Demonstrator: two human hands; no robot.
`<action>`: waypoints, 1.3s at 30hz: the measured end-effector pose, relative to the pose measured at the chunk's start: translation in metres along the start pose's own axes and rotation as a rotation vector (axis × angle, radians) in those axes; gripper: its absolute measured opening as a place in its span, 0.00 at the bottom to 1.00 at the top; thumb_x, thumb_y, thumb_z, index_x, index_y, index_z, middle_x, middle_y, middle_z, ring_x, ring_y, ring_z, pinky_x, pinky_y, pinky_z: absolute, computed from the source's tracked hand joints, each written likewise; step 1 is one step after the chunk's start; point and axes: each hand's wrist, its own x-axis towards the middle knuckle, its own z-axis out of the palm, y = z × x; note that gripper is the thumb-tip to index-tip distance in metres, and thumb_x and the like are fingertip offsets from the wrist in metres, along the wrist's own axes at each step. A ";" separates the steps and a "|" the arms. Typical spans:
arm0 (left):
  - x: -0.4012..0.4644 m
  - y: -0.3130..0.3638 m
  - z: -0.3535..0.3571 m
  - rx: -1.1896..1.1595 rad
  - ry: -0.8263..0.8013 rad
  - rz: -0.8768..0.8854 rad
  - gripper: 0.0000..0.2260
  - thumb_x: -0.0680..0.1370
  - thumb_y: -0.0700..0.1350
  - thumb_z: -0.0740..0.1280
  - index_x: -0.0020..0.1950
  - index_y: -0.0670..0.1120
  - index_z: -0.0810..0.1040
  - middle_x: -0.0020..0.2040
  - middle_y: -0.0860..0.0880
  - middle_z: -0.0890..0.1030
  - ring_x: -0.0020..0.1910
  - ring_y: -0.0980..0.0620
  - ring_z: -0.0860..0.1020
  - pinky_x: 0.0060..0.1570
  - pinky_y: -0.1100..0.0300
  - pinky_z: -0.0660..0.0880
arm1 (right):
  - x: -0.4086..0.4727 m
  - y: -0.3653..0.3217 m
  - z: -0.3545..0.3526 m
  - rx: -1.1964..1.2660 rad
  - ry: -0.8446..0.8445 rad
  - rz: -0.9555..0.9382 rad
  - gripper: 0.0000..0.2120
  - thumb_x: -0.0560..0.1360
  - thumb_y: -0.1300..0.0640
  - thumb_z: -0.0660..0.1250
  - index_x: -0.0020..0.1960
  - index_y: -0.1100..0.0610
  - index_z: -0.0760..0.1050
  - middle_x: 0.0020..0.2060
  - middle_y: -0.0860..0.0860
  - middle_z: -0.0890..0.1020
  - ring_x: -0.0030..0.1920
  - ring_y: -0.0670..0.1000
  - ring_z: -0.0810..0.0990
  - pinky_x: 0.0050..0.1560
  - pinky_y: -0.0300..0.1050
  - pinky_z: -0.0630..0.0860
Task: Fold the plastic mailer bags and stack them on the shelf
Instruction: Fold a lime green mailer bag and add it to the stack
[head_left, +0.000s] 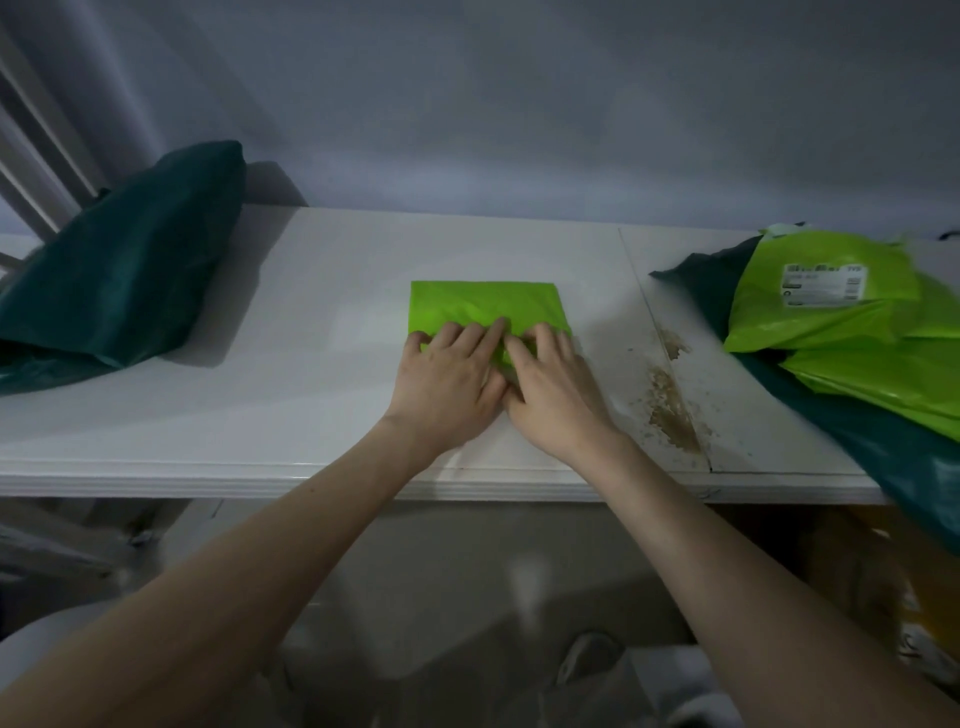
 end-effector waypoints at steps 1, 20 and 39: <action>0.000 0.001 0.000 0.002 -0.003 -0.002 0.25 0.72 0.53 0.53 0.62 0.46 0.78 0.46 0.50 0.82 0.44 0.47 0.79 0.42 0.53 0.74 | -0.001 0.002 0.000 -0.023 -0.005 0.032 0.24 0.75 0.52 0.60 0.70 0.55 0.63 0.61 0.56 0.68 0.63 0.59 0.66 0.59 0.54 0.69; -0.003 -0.002 -0.008 -0.058 -0.196 -0.089 0.27 0.74 0.58 0.47 0.64 0.50 0.76 0.60 0.46 0.77 0.61 0.45 0.75 0.61 0.40 0.66 | -0.001 0.021 -0.013 0.021 -0.067 0.178 0.17 0.78 0.52 0.56 0.61 0.60 0.72 0.57 0.58 0.72 0.60 0.59 0.67 0.53 0.51 0.68; -0.024 -0.073 -0.020 0.019 -0.244 -0.257 0.29 0.74 0.60 0.44 0.66 0.51 0.74 0.64 0.45 0.76 0.62 0.43 0.74 0.57 0.43 0.67 | 0.040 -0.058 0.000 0.130 -0.009 -0.141 0.25 0.76 0.54 0.58 0.72 0.55 0.63 0.70 0.52 0.65 0.69 0.55 0.63 0.65 0.51 0.65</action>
